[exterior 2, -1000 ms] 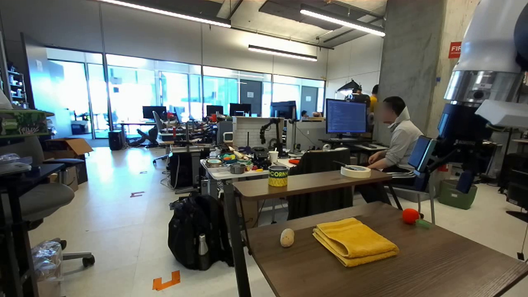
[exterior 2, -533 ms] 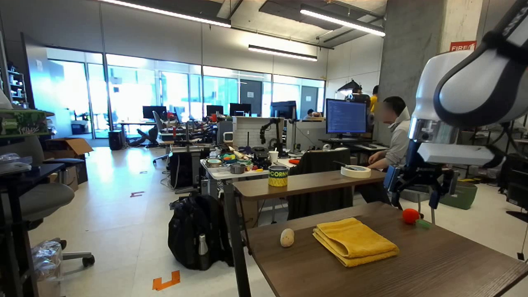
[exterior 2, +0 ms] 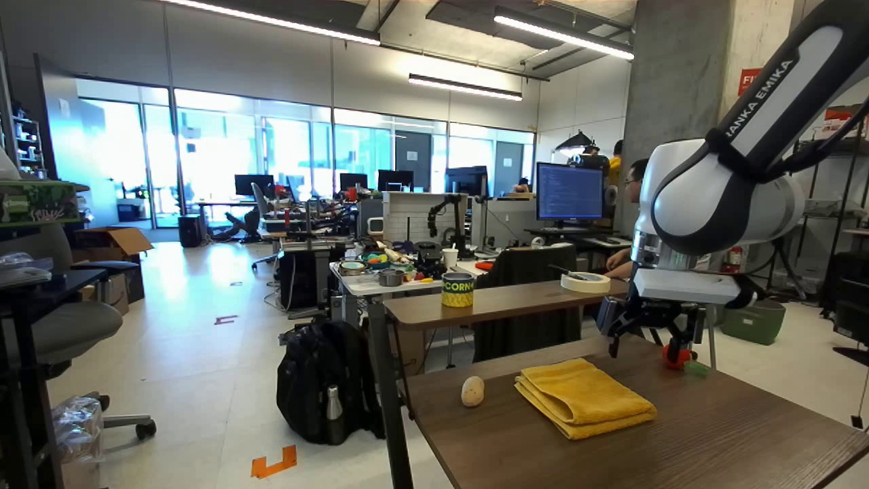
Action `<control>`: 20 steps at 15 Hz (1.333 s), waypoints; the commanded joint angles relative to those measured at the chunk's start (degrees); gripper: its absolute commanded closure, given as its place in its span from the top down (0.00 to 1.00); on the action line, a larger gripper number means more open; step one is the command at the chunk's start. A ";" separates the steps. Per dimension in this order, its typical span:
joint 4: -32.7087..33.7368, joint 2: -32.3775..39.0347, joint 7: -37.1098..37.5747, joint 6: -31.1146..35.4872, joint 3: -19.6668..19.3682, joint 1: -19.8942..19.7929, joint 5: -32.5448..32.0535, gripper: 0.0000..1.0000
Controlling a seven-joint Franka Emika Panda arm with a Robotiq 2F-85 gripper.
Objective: Wipe the table with the yellow towel
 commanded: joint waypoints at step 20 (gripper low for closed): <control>38.09 27.23 15.60 -26.92 -3.67 6.80 0.49 1.00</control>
